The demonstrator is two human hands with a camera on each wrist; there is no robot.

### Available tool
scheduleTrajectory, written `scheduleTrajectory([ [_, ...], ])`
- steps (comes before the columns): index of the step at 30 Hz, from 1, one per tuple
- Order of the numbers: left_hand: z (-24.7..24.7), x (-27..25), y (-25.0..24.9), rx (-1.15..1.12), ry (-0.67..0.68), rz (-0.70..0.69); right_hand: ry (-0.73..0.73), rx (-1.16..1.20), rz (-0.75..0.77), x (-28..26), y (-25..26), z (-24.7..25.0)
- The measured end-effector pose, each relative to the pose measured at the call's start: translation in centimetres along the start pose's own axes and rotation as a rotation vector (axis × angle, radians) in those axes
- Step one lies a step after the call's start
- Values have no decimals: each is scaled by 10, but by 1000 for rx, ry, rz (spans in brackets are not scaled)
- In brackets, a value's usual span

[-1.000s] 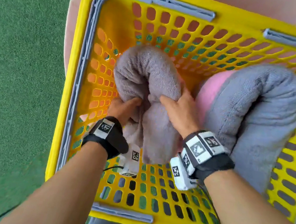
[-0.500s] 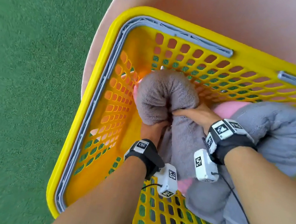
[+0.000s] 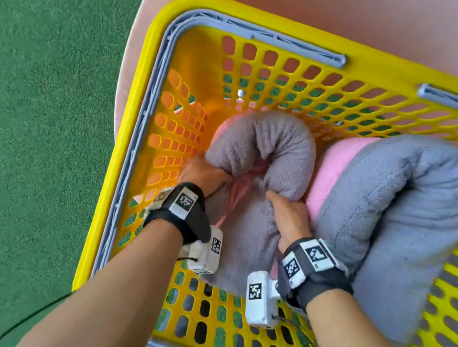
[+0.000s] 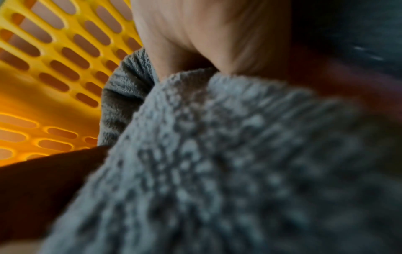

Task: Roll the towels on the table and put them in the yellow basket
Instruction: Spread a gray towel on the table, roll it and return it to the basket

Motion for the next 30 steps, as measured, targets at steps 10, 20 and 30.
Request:
scheduleTrajectory([
  [10, 6, -36, -1, 78, -252, -62, -42, -108, 210, -7, 24, -2],
  [20, -81, -47, -43, -261, 287, -86, 163, 78, 210, -14, 32, -7],
  [30, -103, -23, -18, -427, 355, 22, 259, 89, 207, -6, 27, -17],
])
Point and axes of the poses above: each hand's wrist, its own x-axis towards the middle knuckle, its own z-axis out of the back of the hand, y = z × x, the point moved 10 cm from there along x, towards the middle knuckle, and after that the axes turned 9 degrees about x, right-handed, at the moved point
